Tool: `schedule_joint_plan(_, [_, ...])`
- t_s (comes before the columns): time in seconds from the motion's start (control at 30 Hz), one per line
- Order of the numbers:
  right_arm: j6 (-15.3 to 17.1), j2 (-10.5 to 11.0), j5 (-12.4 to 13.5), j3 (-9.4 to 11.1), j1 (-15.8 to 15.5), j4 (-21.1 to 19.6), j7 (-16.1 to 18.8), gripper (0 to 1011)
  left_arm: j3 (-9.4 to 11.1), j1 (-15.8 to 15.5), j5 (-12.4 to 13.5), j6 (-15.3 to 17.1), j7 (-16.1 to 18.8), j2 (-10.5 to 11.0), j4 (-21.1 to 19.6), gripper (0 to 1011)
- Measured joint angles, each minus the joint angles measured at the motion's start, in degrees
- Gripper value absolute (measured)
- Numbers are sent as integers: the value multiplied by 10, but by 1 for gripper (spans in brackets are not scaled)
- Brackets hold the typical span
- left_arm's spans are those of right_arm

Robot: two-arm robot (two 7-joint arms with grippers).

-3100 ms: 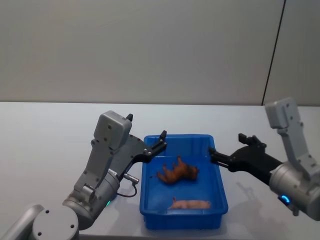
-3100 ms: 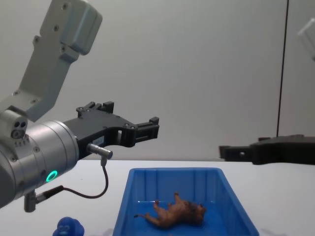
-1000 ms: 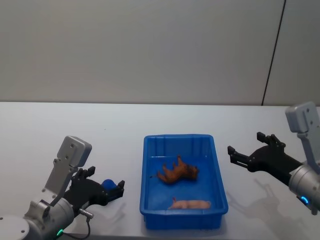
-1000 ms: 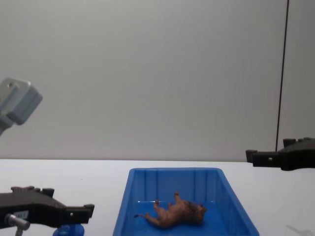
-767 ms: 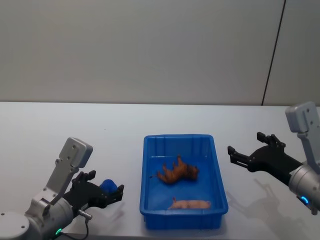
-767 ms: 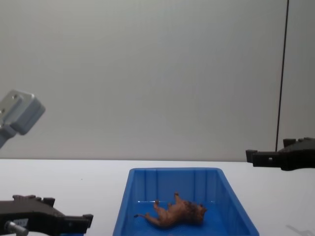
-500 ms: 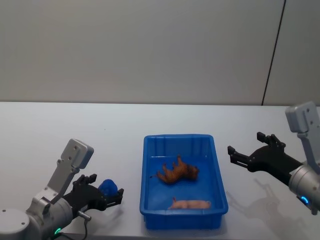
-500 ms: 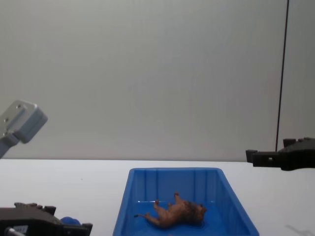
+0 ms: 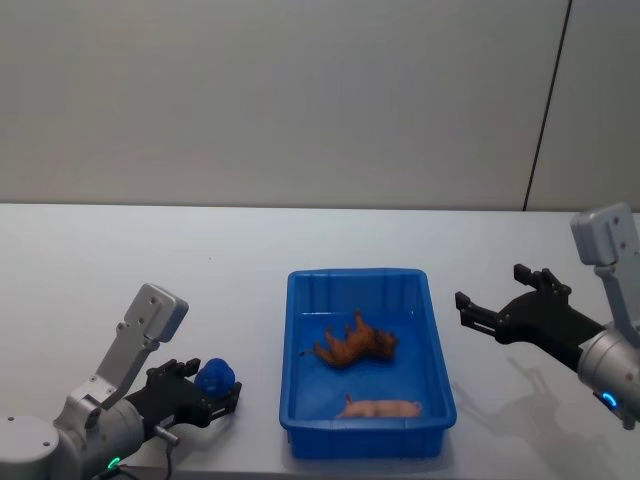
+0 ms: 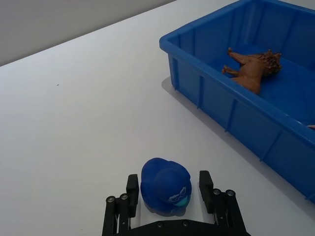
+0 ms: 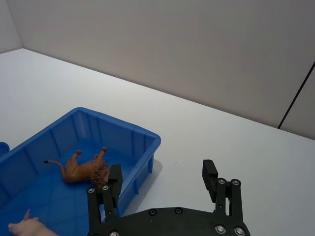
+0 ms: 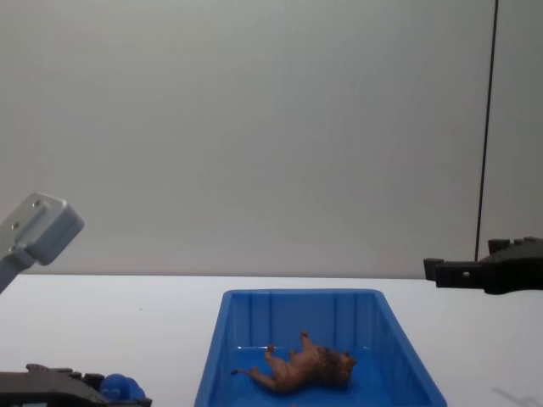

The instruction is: Pick up the two dolls from the table and place them into the box.

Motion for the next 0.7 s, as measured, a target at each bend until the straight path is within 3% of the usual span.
schedule_joint_plan(0.3, [0,0,0,0,0,0,0,1000,1,-6,11,-29,-7,-4,20,547])
schedule_joint_plan(0.47, [0,0,0,0,0,0,0,1001,1,-8,17,-37,-9,-4,20,507])
schedule_joint_plan(0.7, [0,0,0,0,0,0,0,1001,-5,-21,46,-39,-20,0,2,463])
